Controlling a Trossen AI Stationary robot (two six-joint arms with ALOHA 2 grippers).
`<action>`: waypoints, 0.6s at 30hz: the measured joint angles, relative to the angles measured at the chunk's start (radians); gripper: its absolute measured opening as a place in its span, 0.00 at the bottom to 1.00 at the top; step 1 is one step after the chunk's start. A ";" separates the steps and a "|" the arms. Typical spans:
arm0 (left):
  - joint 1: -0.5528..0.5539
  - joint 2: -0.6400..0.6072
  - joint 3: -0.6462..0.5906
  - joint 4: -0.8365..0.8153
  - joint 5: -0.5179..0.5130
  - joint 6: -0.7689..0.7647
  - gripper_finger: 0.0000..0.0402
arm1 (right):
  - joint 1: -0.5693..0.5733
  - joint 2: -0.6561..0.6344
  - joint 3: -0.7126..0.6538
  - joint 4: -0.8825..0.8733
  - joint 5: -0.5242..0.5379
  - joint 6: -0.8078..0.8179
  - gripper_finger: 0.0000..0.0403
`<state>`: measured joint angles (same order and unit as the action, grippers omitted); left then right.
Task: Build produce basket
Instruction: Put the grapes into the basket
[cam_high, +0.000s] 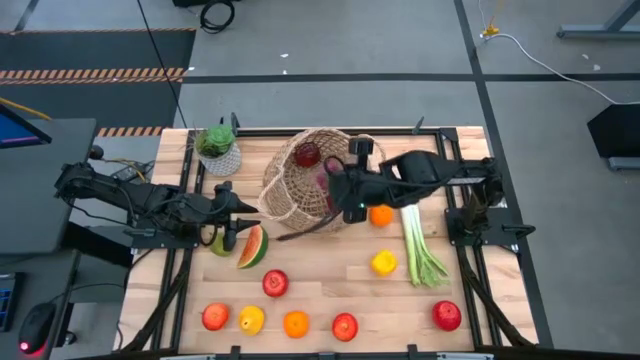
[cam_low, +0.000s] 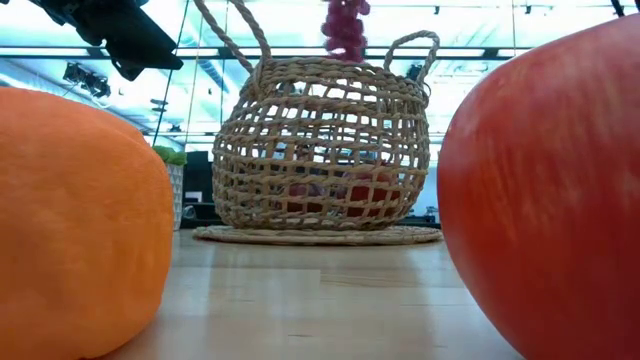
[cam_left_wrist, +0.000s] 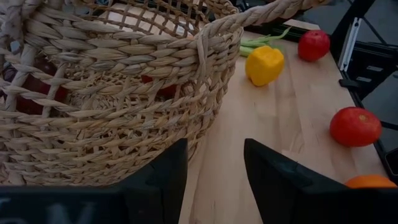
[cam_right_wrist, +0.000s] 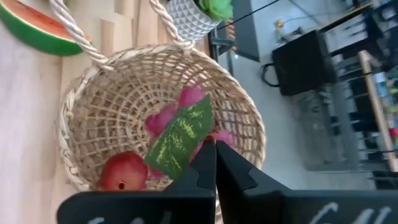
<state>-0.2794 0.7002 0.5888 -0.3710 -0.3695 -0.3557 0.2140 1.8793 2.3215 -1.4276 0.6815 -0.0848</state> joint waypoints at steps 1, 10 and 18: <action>0.000 0.000 0.000 0.000 0.000 0.000 0.41 | -0.013 0.000 0.000 0.002 -0.024 0.005 0.01; 0.000 0.000 0.000 -0.001 0.000 0.000 0.41 | -0.110 0.001 -0.044 0.029 -0.177 0.063 0.01; 0.000 0.000 0.000 -0.001 0.000 0.013 0.41 | -0.167 0.002 -0.186 0.155 -0.185 0.023 0.02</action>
<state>-0.2791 0.6998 0.5888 -0.3717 -0.3695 -0.3432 0.0468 1.8809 2.1352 -1.2722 0.4961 -0.0622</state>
